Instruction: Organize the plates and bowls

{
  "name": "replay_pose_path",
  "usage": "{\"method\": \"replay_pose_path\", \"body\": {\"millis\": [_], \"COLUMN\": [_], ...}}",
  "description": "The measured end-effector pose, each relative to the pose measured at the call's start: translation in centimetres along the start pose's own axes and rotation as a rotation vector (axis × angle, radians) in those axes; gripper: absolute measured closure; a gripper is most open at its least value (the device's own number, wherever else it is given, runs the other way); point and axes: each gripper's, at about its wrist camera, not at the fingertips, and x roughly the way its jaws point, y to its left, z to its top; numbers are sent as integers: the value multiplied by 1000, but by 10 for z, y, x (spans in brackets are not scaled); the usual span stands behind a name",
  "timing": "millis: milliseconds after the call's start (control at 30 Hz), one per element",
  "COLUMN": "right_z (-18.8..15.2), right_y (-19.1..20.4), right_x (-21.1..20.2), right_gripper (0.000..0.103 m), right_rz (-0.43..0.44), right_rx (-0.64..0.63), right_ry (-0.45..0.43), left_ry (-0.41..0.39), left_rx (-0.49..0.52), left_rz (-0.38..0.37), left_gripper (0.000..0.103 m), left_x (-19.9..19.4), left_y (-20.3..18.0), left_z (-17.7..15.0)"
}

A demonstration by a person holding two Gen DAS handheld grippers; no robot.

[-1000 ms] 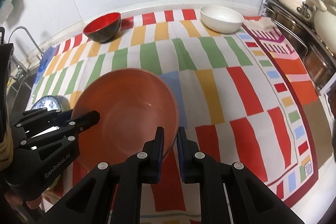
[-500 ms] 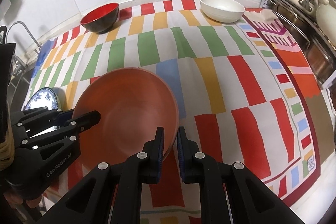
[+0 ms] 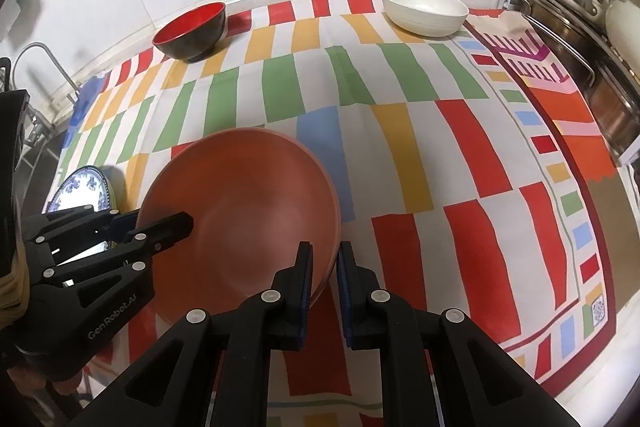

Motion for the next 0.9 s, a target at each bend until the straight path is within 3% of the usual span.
{"method": "replay_pose_path", "body": {"millis": [67,133,233,367,467,900], "right_z": [0,1,3,12,23,95], "right_y": [-3,-6,-8,-16,-24,-60], "right_x": [0,-2,-11,-25,-33,-53], "right_gripper": [84,74,74,73,65,65], "right_rz": [4,1,1,2,-27,-112], "right_rx": [18,30,34,72,88,85], "right_ry": [5,-7,-46,-116,-169,-335], "left_ry": [-33,-60,-106,-146,-169,-261], "left_rx": [15,24,47,59,61,109], "left_rz": [21,35,47,43,34,39], "left_gripper": [55,54,41,38,37,36], "left_x": [-6,-12,-22,-32,-35,-39], "left_y": [-1,-2,-4,-6,-8,-26], "left_z": [1,3,8,24,38,122]}}
